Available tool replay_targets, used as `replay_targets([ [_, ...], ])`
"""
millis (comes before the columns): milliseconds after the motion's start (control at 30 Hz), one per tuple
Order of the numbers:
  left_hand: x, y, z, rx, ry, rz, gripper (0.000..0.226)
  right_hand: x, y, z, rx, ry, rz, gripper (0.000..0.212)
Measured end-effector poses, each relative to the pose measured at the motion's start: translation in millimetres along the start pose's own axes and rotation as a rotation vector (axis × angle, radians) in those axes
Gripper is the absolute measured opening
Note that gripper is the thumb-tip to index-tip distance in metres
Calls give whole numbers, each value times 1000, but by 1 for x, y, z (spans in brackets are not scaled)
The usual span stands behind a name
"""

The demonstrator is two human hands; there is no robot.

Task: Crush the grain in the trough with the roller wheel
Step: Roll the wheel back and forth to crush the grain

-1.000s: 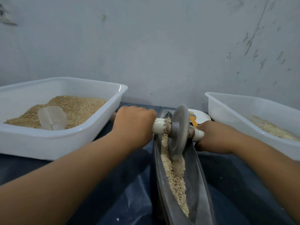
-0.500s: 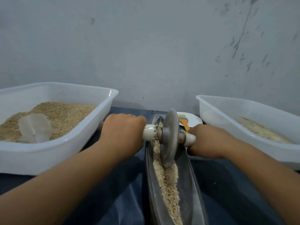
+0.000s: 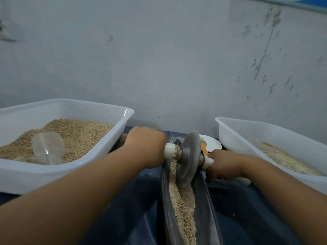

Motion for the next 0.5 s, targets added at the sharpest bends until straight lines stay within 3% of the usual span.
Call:
replay_targets([
  [133,19,-6,-8,5,49,16,24,4,-1,-1,147,126,31,19],
  [233,12,-8,-13,24,2,29,23,-1,-2,0,77,34,18,18],
  [367,-16,-8,-9,55,-209,24,24,-4,-3,3,-60,-197,-20,14],
  [500,-11,-5,-5,30,-144,36,22,-3,-3,4,-45,-118,-2,13],
])
Point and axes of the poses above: each hand's wrist, its own x-axis away from the middle knuckle, its own z-axis out of the back of the hand, y = z × x, the point moved 7 cm from there along -x, towards the middle knuckle, and after that the axes turned 5 degrees about x, right-handed, at the moved point
